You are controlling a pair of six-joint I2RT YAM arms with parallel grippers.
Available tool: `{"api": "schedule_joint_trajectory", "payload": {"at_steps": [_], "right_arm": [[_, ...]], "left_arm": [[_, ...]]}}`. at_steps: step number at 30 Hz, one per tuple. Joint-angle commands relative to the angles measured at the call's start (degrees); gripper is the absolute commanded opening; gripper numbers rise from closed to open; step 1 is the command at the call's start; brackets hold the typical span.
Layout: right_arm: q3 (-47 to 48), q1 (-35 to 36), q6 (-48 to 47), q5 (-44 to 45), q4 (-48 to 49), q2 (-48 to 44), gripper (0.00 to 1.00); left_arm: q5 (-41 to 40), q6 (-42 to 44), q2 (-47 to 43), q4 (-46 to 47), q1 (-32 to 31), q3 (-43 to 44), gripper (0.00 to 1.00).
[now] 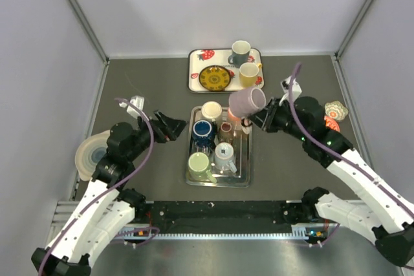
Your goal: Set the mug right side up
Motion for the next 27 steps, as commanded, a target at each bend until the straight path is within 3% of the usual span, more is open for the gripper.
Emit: {"api": "schedule_joint_trajectory", "payload": {"at_steps": [1,6,12,16,27], "right_arm": [[-3.24,-5.69,16.03,-23.17,39.63,-0.28,0.0],[-6.31,-5.79,28.25,-27.41,56.4,4.47,0.0],[-8.69,-5.79,35.03,-28.11,66.34,8.25,0.0],[-9.57,-5.79,35.21,-28.11,66.61,8.78,0.0],[-11.77,-5.35,36.35,-29.17,68.99,9.57,0.0]], "left_arm": [[15.61,-9.09,3.27,19.95,-0.17,2.5,0.94],[25.75,-17.79,11.88,37.85,-0.79,1.71,0.94],[27.78,-22.99,19.01,49.94,-3.69,1.53,0.87],[27.96,-22.9,22.62,51.79,-5.71,4.6,0.71],[26.11,-27.11,30.27,61.8,-9.75,6.54,0.6]]}}
